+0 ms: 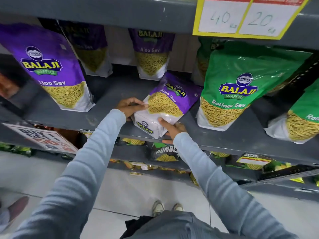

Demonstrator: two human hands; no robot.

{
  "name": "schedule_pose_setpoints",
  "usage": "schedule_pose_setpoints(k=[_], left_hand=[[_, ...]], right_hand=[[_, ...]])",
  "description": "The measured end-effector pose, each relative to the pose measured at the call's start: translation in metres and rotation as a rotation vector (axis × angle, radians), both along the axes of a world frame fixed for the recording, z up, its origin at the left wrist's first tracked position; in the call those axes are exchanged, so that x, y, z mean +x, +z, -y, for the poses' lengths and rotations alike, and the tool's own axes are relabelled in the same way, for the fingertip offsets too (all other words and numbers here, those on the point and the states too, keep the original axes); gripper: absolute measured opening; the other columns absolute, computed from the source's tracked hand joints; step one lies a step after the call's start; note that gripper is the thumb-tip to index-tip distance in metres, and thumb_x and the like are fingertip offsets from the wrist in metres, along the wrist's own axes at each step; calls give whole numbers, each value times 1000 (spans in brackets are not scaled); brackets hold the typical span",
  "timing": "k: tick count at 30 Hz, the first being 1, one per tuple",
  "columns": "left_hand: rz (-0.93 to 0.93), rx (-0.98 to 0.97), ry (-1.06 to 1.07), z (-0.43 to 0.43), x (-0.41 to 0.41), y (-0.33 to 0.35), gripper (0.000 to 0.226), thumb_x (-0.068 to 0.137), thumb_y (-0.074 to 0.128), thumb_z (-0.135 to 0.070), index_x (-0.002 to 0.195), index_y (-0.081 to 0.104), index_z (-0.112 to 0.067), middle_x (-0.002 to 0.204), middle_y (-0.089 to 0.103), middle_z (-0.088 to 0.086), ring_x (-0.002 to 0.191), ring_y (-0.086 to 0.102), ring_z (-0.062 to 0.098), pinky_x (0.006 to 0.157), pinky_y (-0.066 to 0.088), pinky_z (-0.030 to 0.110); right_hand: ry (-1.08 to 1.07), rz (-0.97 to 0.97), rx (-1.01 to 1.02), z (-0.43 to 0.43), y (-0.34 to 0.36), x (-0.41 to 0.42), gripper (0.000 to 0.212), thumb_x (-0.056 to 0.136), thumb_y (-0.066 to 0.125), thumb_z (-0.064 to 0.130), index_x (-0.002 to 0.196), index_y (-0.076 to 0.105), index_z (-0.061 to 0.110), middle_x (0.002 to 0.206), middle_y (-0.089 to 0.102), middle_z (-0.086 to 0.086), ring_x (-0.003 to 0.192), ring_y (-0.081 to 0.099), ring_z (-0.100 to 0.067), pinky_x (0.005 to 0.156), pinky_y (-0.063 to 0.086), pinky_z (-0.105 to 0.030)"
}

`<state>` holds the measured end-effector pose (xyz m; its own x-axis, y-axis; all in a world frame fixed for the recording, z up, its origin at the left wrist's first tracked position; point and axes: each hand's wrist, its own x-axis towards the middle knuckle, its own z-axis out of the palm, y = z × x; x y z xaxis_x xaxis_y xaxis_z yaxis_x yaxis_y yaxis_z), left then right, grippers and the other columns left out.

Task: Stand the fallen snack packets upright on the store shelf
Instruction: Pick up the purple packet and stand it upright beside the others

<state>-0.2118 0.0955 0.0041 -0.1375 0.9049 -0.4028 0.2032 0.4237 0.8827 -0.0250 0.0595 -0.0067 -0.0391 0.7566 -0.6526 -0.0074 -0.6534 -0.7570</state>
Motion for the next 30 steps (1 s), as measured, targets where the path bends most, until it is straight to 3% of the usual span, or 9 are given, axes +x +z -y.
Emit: schedule_pose_setpoints(k=[2,5,8,12,17,21,24,26,30], left_hand=[[52,-59,69,4,1,-5,29,67,82,-21,85,58,-21,99,63,9,92,63,28,93,52,48],[79,-156,70,16,5,-6,42,64,84,-21,99,62,-11,112,68,13,100,66,29,95,53,45],[59,-192,27,33,5,-6,45,62,85,-25,97,68,-3,113,69,21,102,67,34,90,56,42],[134,-111,42,64,8,-7,31,61,85,-23,87,71,-12,111,70,20,87,68,26,69,60,27],[284,65,171,110,17,-9,66,36,89,-31,97,71,-11,108,73,15,101,68,30,100,48,47],[311,214,214,135,25,-6,58,43,89,-31,94,71,-11,109,70,21,98,64,29,100,48,49],[327,294,232,146,33,-3,50,45,87,-29,91,72,-16,97,74,8,92,67,24,91,55,42],[334,330,240,149,36,-1,49,46,85,-26,92,72,-17,92,77,-1,90,70,20,85,58,35],[303,366,245,148,38,5,43,50,83,-21,91,72,-16,87,77,-4,86,70,16,80,58,30]], right_hand=[[-35,-58,7,8,-2,2,50,77,72,28,117,52,6,121,60,-14,111,58,-36,67,54,-34],[-83,-144,34,18,-3,8,38,80,70,15,115,57,6,107,62,-11,106,60,-33,74,52,-36],[-13,-201,131,30,-4,21,28,81,66,6,109,61,10,93,66,-2,89,63,-22,60,55,-24],[96,-188,301,48,-7,34,32,79,66,-2,107,62,13,99,68,-4,85,67,-12,63,56,-18],[202,-100,488,62,0,48,37,72,73,0,99,64,24,100,71,1,85,68,-8,75,57,-21],[233,-69,561,68,8,59,43,67,77,1,95,63,31,96,72,16,90,69,-4,79,56,-19],[229,-87,574,71,10,64,46,64,79,-2,95,64,29,87,75,22,86,69,0,71,55,-14],[217,-97,576,71,11,66,48,62,79,-3,95,64,28,88,75,20,87,70,-1,71,55,-14],[192,-109,587,70,14,64,50,62,79,-4,98,64,27,97,72,13,88,70,-3,70,54,-15]])
